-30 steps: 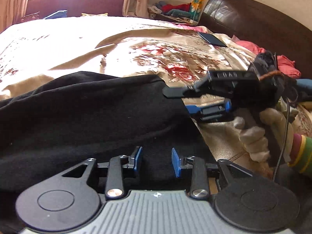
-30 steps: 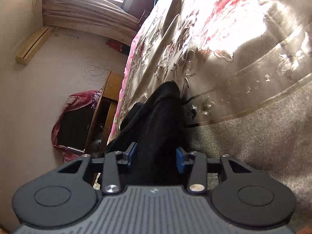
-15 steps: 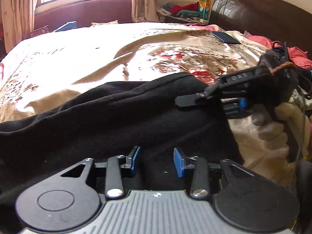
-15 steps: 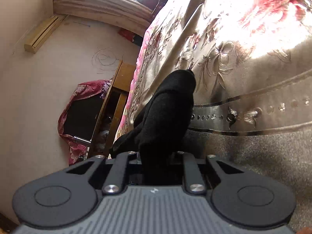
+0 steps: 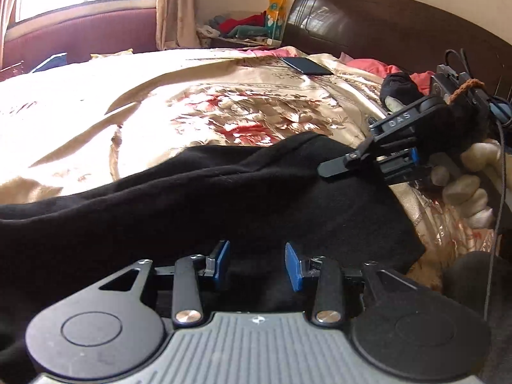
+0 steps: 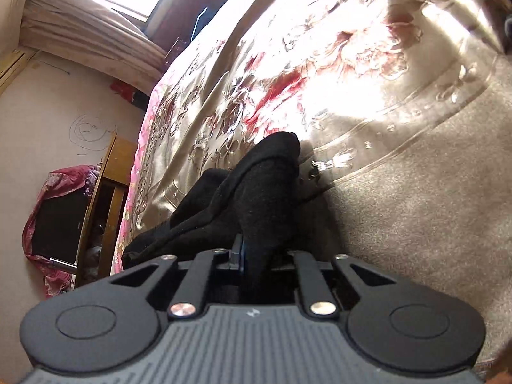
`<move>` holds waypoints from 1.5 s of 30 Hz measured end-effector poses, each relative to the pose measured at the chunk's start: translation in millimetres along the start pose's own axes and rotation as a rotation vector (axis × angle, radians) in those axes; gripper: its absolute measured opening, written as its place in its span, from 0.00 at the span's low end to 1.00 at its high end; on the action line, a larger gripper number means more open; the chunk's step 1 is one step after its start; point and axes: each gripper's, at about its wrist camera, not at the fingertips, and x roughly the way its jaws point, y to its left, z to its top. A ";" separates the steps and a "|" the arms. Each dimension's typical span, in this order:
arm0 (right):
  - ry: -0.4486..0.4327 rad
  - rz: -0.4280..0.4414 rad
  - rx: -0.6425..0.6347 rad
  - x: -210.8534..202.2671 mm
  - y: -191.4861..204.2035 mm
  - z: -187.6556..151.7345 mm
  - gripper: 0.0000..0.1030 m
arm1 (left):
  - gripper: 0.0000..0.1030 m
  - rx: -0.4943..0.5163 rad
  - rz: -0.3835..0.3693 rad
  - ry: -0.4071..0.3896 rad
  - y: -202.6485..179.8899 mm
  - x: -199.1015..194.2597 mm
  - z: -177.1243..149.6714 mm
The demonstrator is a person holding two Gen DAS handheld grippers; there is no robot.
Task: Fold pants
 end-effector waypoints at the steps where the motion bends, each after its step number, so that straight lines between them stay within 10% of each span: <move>1: -0.003 0.002 -0.003 -2.3 9.0 -0.6 0.11 | 0.49 0.002 0.016 0.002 2.6 -3.3 -1.2; 5: 0.017 0.006 -0.054 5.2 66.5 2.6 0.12 | 0.50 0.029 0.145 0.004 16.0 -19.6 -18.7; 11: 0.079 -0.011 -0.181 48.7 174.4 -6.5 0.13 | 0.51 -0.190 0.289 -0.085 85.3 -72.3 -48.8; 23: 0.237 0.011 -0.232 198.5 228.7 -126.6 0.27 | 0.50 -0.500 0.151 -0.225 119.2 -147.4 -118.0; 34: 0.077 -0.132 -0.733 133.4 238.6 -76.6 0.34 | 0.55 -0.678 0.115 -0.240 124.5 -181.6 -149.2; 45: 0.324 0.004 -1.173 198.4 274.4 -72.4 0.43 | 0.58 -0.673 0.124 -0.261 110.4 -207.2 -141.8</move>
